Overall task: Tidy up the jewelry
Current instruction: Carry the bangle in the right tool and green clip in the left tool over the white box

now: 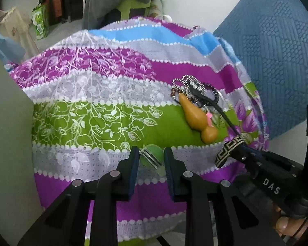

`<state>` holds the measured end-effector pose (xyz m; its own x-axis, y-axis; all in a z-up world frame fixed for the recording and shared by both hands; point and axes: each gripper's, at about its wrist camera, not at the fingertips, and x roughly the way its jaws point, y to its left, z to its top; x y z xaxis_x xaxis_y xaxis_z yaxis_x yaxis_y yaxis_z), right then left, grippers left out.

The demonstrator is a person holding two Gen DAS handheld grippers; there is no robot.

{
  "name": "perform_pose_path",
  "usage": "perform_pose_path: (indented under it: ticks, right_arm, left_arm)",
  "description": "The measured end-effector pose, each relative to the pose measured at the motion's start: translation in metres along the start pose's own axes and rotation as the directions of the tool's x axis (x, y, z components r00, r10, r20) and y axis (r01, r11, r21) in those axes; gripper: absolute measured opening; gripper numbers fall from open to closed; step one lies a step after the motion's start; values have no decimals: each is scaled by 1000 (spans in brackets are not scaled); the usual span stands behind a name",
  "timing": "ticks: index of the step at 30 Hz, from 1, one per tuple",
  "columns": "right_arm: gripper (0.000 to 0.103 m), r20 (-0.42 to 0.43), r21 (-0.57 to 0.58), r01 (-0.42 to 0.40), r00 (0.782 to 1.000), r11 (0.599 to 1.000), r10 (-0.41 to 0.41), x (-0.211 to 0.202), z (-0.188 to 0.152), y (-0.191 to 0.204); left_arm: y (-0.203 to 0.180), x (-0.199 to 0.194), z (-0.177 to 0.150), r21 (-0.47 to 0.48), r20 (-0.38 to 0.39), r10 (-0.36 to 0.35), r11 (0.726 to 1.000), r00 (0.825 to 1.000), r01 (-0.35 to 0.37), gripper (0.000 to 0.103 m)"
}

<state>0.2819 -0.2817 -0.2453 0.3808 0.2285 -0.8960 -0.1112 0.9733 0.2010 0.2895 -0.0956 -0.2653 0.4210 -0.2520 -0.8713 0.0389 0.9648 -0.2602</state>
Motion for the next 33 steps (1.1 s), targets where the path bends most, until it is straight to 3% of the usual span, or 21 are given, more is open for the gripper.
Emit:
perform_pose_path:
  ticks: [11, 17, 25, 33]
  right_arm:
    - [6, 57, -49, -17, 998, 999, 19, -40, -12, 28]
    - [6, 111, -72, -21, 993, 997, 29, -75, -13, 49]
    - [6, 215, -85, -22, 976, 996, 40, -135, -1, 77]
    - [6, 302, -119, -20, 952, 993, 55, -179, 16, 110]
  left_arm:
    - [10, -61, -10, -26, 71, -22, 999, 997, 24, 24]
    - [12, -114, -10, -2, 139, -53, 999, 989, 54, 24]
    - [19, -183, -3, 27, 215, -90, 996, 972, 87, 24]
    - [34, -244, 7, 64, 294, -74, 996, 953, 58, 24]
